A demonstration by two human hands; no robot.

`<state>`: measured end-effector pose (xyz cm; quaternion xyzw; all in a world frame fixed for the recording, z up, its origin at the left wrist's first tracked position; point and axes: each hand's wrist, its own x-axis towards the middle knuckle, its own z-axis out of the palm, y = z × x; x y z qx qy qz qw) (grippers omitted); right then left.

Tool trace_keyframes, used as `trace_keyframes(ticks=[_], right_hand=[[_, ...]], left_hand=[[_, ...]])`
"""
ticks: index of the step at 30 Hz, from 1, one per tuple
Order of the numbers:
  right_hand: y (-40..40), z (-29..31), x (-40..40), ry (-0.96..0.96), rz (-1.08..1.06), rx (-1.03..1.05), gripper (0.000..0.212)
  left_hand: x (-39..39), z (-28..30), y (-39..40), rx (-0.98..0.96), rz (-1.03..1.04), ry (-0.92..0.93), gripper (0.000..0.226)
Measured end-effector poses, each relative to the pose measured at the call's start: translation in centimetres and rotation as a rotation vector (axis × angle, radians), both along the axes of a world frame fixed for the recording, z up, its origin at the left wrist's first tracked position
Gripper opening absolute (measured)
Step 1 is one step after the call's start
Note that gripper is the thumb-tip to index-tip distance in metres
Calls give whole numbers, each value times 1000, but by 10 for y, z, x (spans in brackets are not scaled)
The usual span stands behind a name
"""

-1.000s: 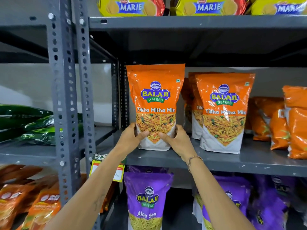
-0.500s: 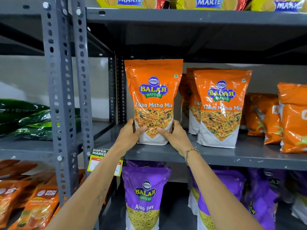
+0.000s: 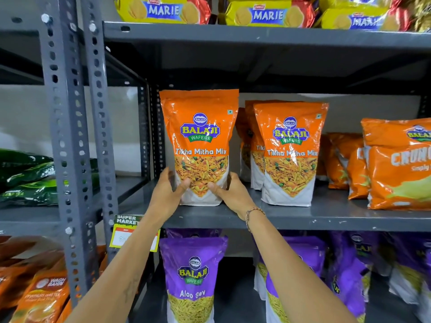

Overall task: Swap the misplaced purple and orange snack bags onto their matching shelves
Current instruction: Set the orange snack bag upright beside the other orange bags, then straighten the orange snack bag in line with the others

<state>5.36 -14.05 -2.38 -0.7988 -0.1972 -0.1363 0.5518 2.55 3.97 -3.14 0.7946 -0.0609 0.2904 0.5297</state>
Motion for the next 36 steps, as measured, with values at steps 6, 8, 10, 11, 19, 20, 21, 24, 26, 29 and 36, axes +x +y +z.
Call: trace_keyframes(ticks=[6, 8, 10, 11, 19, 20, 21, 24, 26, 29, 36], right_hand=[[-25, -16, -36, -299, -236, 81, 26], [-42, -25, -53, -367, -283, 145, 11], [-63, -35, -70, -393, -317, 175, 9], [-75, -42, -78, -401, -341, 190, 8], [-238, -159, -114, -205, -527, 339, 14], [-261, -172, -115, -166, -545, 342, 18], [-284, -185, -114, -129, -568, 342, 21], [-353, -220, -106, -14, -605, 325, 17], [-393, -246, -94, 125, -562, 295, 14], [-434, -289, -63, 331, -423, 183, 23], [-444, -321, 3, 632, 38, 173, 51]], left_hand=[[-46, -18, -64, -42, 138, -421, 25], [-49, -18, -93, 30, 17, -431, 23], [-53, -18, -123, 85, -110, -403, 19], [-55, -20, -138, 99, -164, -382, 18], [-64, -113, -272, 162, -455, -34, 22], [-63, -132, -291, 156, -441, 3, 32], [-64, -151, -308, 134, -401, 24, 43], [-62, -211, -351, 64, -214, 127, 74], [-63, -252, -374, 81, -99, 228, 92], [-65, -308, -404, 61, 50, 380, 107], [-53, -342, -437, -43, 194, 613, 97]])
